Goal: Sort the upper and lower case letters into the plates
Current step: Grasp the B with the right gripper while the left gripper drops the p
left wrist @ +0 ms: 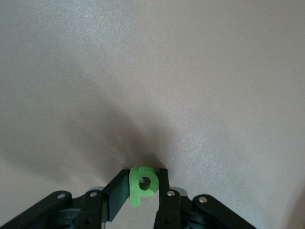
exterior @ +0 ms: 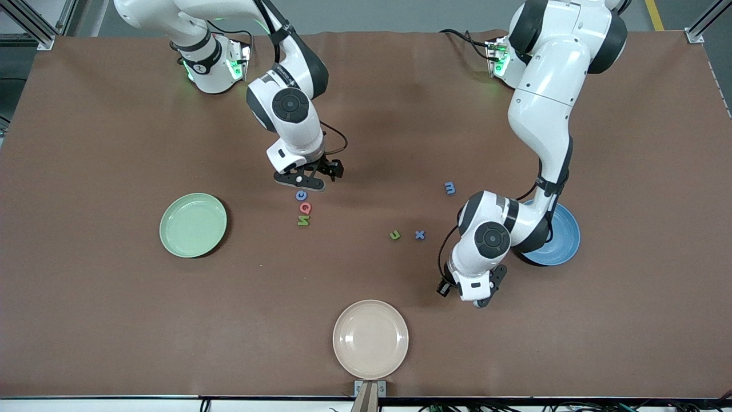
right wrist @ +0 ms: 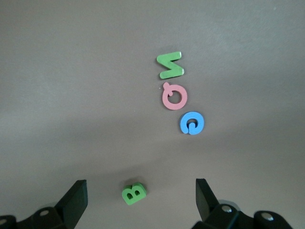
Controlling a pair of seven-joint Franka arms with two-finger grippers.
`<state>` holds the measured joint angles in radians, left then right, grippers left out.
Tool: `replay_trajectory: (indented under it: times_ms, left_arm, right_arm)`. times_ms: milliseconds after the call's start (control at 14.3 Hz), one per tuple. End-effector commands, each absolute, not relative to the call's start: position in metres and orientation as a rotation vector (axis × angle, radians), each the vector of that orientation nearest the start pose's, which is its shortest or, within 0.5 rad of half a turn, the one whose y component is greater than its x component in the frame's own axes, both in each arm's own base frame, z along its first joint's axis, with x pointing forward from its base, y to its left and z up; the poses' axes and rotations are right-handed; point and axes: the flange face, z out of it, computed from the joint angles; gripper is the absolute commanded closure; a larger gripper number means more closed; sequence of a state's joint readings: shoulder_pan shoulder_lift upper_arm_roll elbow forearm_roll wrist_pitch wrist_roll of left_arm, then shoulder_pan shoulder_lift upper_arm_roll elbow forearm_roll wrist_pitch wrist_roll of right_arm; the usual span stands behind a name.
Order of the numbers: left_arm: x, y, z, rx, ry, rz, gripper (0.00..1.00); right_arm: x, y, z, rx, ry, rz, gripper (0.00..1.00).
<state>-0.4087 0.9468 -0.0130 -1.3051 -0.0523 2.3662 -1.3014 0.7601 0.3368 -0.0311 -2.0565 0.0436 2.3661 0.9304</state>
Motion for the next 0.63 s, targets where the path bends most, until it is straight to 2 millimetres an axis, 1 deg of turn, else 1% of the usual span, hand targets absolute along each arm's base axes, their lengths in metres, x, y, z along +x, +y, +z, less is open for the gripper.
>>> replay_trajectory:
  times_ms: [0, 70, 140, 210, 280, 420, 491, 561]
  left_arm:
    - [0.69, -0.308, 0.194, -2.904, -1.461, -0.059, 0.81]
    - [0.692, -0.304, 0.204, -2.896, -1.46, -0.052, 0.81]
    - [0.693, -0.298, 0.216, -2.887, -1.46, -0.038, 0.81]
    - [0.694, -0.292, 0.233, -2.877, -1.455, -0.021, 0.81]
    - [0.692, -0.283, 0.243, -2.859, -1.456, 0.001, 0.81]
    - [0.675, -0.269, 0.269, -2.881, -1.362, 0.032, 0.81]
    - [0.666, -0.254, 0.279, -2.895, -1.311, 0.04, 0.81]
    - [0.649, -0.24, 0.285, -2.908, -1.239, 0.064, 0.81]
  right_arm:
    - [0.416, 0.419, 0.239, -3.144, 0.352, 0.036, 0.0]
    - [0.41, 0.42, 0.231, -3.147, 0.35, 0.038, 0.0]
    - [0.404, 0.422, 0.226, -3.144, 0.336, 0.032, 0.0]
    - [0.397, 0.42, 0.22, -3.141, 0.326, 0.025, 0.01]
    - [0.393, 0.417, 0.214, -3.133, 0.323, 0.015, 0.01]
    - [0.382, 0.411, 0.202, -3.116, 0.313, -0.008, 0.01]
    - [0.379, 0.411, 0.2, -3.111, 0.308, -0.016, 0.02]
    - [0.375, 0.415, 0.2, -3.107, 0.31, -0.018, 0.03]
